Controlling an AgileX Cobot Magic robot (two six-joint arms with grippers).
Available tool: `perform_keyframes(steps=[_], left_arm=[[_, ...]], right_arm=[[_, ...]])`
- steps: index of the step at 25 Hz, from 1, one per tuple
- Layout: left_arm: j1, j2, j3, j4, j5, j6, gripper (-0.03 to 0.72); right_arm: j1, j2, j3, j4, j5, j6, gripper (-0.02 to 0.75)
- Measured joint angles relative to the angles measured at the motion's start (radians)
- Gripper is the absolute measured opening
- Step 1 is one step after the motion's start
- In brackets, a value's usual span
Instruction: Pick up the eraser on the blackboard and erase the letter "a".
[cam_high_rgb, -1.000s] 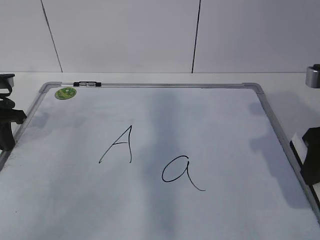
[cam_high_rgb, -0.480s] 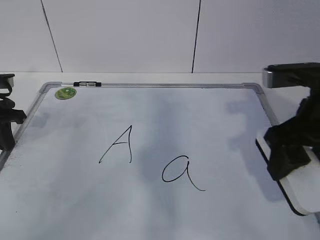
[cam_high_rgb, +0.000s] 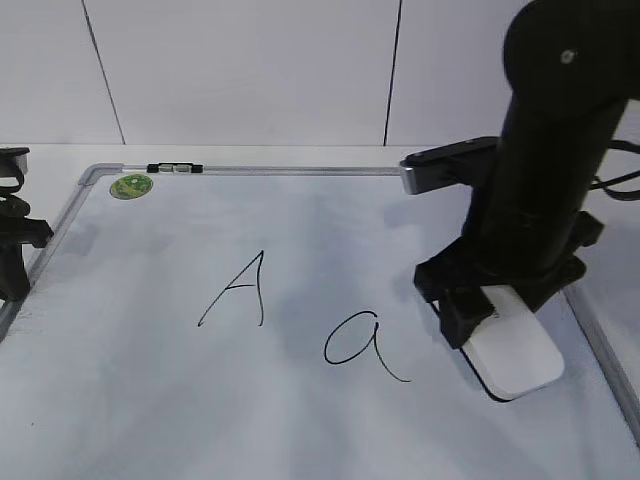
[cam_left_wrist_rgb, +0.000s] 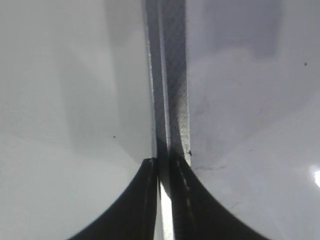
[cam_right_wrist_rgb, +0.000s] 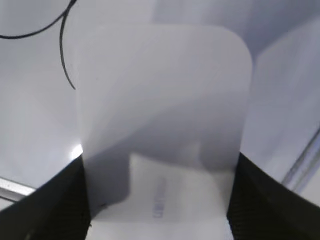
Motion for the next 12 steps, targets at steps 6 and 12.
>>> perform_keyframes(steps=[6,12], left_arm=[[0.000,0.000,0.000,-0.004,0.002,0.000,0.054],[0.000,0.000,0.000,-0.004,0.002,0.000,0.054]], right_arm=[[0.030,0.146,-0.083,-0.007,-0.037,-0.001,0.559],[0.030,0.245,-0.184,-0.029,-0.060,-0.001,0.559]])
